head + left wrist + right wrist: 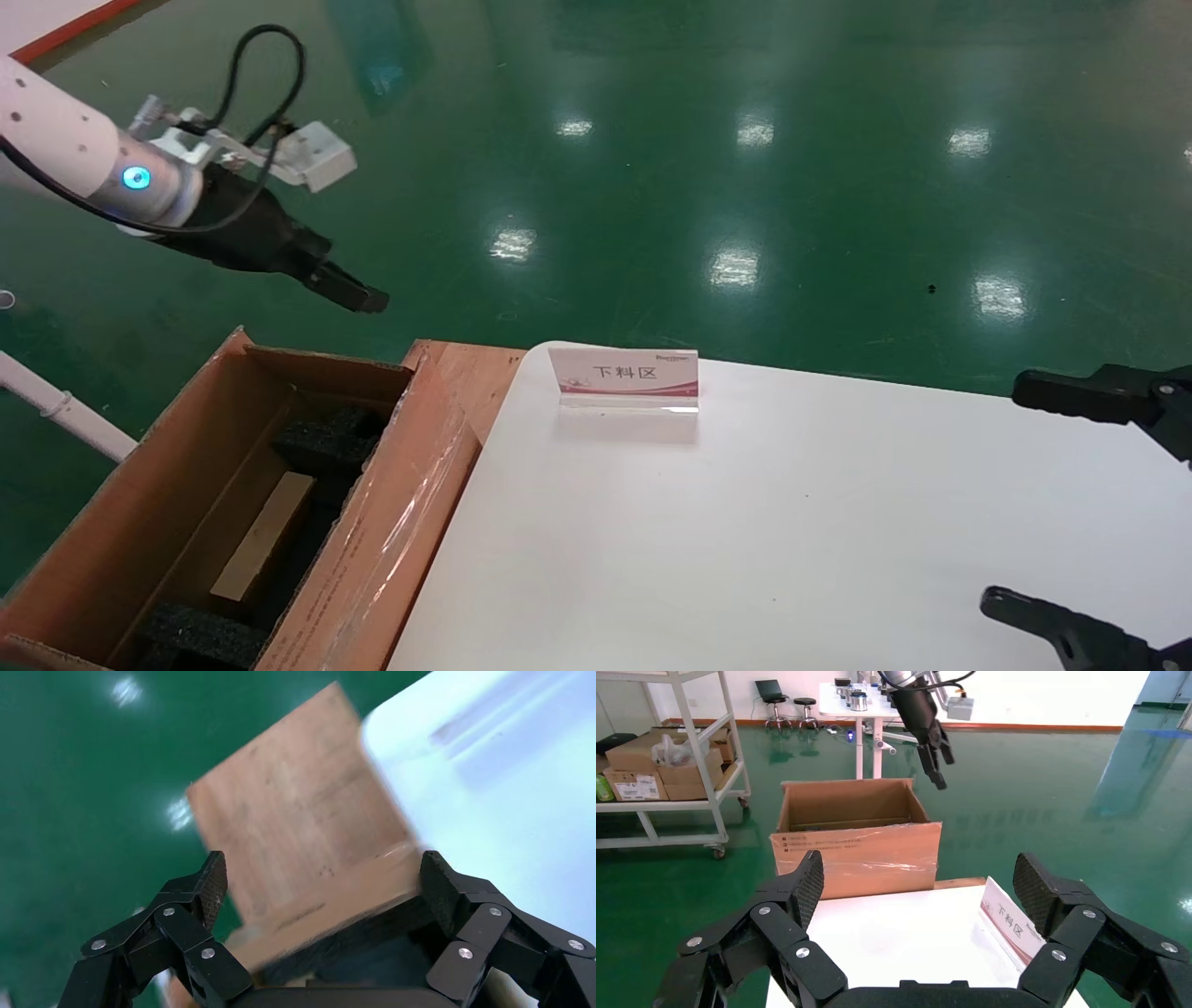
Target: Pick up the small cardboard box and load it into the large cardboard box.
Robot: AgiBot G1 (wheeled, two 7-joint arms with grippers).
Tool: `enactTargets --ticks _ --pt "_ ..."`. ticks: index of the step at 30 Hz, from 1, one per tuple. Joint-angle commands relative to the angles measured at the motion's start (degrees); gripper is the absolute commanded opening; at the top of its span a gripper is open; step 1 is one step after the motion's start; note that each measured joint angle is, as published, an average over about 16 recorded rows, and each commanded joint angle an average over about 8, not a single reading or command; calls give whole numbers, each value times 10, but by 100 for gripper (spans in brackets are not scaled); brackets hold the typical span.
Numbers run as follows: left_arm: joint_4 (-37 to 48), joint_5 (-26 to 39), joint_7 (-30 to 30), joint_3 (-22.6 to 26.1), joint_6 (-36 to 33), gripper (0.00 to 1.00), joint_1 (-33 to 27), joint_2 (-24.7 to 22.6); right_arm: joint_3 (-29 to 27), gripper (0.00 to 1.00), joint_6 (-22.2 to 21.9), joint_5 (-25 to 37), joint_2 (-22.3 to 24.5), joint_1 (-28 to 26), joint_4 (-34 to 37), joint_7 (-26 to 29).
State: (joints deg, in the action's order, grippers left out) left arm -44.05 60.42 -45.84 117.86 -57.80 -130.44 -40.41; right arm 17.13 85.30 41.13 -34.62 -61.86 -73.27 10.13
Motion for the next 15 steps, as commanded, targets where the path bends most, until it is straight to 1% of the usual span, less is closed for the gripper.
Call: enactTargets --ticks 1,15 --pt "-5 -4 7 -19 -5 100 13 1 0 100 0 0 0 0 0 0" --pt "-79 -50 94 -272 -74 100 184 14 -1 100 0 0 0 0 0 0"
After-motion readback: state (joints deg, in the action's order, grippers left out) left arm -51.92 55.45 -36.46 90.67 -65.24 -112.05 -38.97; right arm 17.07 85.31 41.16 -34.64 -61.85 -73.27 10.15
